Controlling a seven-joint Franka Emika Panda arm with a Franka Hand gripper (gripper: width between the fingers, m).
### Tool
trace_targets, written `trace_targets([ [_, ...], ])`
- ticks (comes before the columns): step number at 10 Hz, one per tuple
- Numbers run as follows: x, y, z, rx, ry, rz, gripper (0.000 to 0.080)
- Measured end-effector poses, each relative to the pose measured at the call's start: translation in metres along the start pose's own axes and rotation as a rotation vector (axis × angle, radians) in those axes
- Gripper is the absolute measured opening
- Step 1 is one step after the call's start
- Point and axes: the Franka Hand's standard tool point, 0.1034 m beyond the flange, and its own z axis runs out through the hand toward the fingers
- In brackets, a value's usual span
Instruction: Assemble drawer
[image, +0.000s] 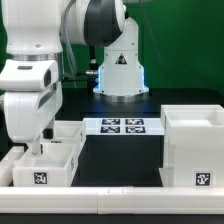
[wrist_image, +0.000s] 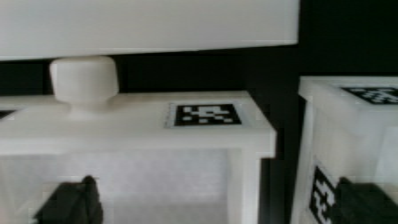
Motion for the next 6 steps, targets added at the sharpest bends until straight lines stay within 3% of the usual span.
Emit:
trace_targets([
  [6, 0.0035, 0.0057, -0.0036, -0.003, -0.002, 0.0, 0.0649],
])
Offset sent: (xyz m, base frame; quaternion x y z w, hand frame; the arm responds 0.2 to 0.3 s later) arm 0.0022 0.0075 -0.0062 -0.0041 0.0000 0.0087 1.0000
